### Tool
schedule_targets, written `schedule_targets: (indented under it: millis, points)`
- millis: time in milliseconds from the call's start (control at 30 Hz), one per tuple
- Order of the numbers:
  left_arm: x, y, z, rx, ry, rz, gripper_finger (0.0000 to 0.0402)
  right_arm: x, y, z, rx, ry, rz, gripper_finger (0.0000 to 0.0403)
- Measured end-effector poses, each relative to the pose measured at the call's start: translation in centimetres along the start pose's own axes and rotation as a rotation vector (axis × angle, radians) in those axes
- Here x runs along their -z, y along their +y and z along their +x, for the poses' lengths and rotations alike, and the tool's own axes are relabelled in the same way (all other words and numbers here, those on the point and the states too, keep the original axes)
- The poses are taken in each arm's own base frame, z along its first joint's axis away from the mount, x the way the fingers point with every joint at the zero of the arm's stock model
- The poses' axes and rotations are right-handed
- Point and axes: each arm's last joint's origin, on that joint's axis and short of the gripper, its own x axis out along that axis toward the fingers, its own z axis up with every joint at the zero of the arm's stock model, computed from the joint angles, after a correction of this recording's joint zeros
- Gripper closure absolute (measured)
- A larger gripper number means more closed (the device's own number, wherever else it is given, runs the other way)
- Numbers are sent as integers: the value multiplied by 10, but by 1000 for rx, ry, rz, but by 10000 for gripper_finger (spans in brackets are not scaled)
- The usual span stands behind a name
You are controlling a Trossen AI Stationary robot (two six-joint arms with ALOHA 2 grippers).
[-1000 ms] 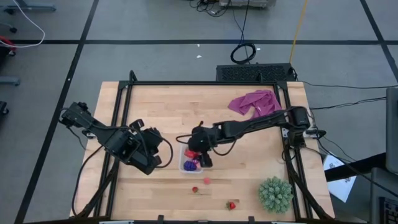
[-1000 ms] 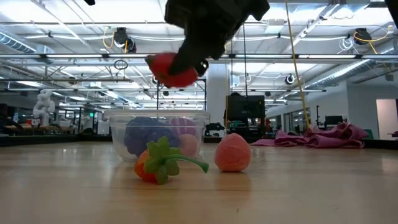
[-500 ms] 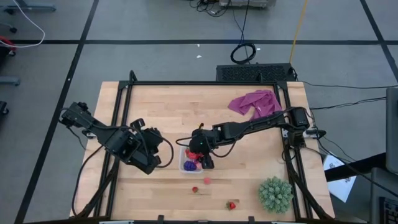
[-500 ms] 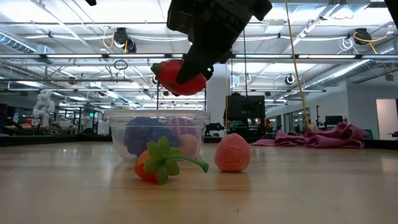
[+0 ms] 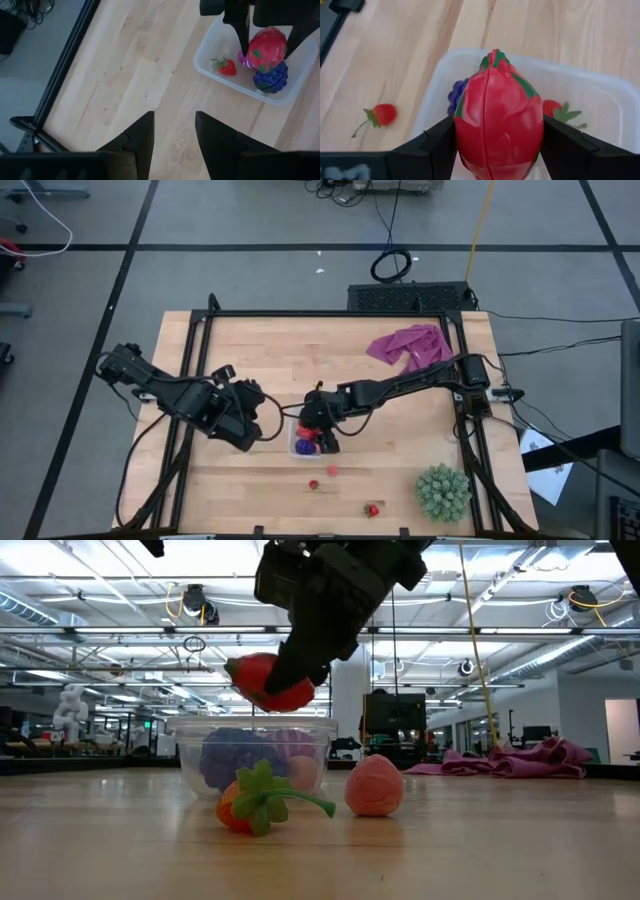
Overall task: Pick and placing Produce into tupperware
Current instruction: Put the pink dragon fruit into the transparent bin
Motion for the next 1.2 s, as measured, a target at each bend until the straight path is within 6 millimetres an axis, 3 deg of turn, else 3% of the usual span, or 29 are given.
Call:
schedule_targets:
  millis: [1200]
  points:
    - [-1, 1, 1, -3, 1, 4, 254, 11, -25, 6, 38, 0, 11, 170]
